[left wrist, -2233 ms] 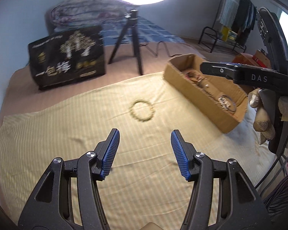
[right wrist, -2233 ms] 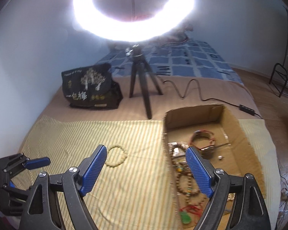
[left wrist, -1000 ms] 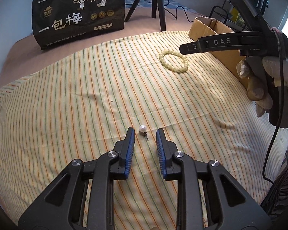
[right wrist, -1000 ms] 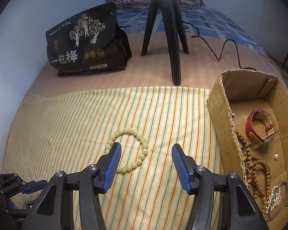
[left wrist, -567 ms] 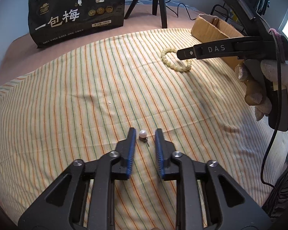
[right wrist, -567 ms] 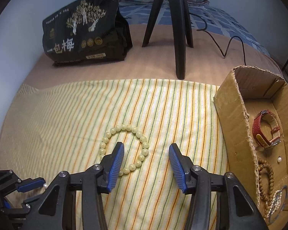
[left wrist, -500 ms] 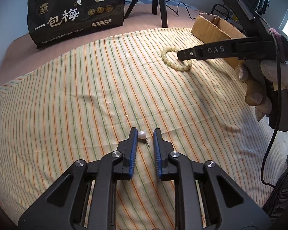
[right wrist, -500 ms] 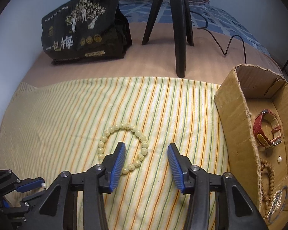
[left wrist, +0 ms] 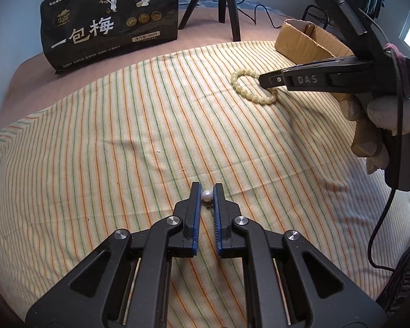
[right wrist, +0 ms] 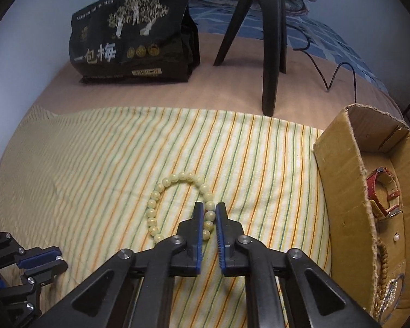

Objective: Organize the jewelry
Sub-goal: 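Carry the earring with the left tool while the right tool lifts the bracelet over the box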

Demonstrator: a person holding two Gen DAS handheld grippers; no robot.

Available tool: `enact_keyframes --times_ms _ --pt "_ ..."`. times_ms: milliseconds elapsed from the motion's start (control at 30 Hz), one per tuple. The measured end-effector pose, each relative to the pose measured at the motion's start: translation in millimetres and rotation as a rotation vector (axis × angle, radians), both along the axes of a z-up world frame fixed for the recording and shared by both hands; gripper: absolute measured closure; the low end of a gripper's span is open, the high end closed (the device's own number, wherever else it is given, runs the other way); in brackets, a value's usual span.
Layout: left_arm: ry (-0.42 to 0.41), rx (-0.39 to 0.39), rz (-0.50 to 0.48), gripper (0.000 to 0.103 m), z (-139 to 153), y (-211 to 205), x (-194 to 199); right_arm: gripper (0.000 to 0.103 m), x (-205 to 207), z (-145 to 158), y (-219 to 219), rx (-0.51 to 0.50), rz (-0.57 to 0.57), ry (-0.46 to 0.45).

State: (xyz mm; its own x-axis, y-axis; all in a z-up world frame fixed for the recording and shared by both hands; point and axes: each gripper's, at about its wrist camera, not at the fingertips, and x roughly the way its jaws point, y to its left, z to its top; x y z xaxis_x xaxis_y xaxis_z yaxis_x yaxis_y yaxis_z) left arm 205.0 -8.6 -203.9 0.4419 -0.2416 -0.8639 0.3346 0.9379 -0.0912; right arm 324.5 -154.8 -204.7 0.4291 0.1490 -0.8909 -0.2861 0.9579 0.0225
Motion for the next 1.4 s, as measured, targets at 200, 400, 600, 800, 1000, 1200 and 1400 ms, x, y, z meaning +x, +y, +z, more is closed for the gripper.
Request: enact_keyframes --times_ms 200,400,600,800,1000,1200,1400 --pt "-0.026 -0.016 0.016 0.096 13 4 -3 0.097 -4 19 -2 0.038 0.000 -0.046" --pt "-0.049 -0.026 0.020 0.096 26 3 -6 0.097 -8 27 1 0.037 0.023 -0.060" --pt "-0.090 -0.051 0.021 0.096 45 0 -8 0.098 -18 51 1 0.045 0.036 -0.120" --pt "-0.112 -0.073 0.022 0.096 58 -3 -9 0.098 -29 78 -8 0.051 0.041 -0.186" --pt "-0.138 -0.100 0.014 0.096 73 -13 -10 0.098 -43 100 -30 0.077 0.027 -0.223" --pt "-0.174 -0.140 0.003 0.096 93 -28 -6 0.098 -58 121 -52 0.091 0.012 -0.266" --pt "-0.205 -0.188 -0.018 0.096 112 -55 1 0.098 -72 138 -84 0.102 -0.026 -0.301"
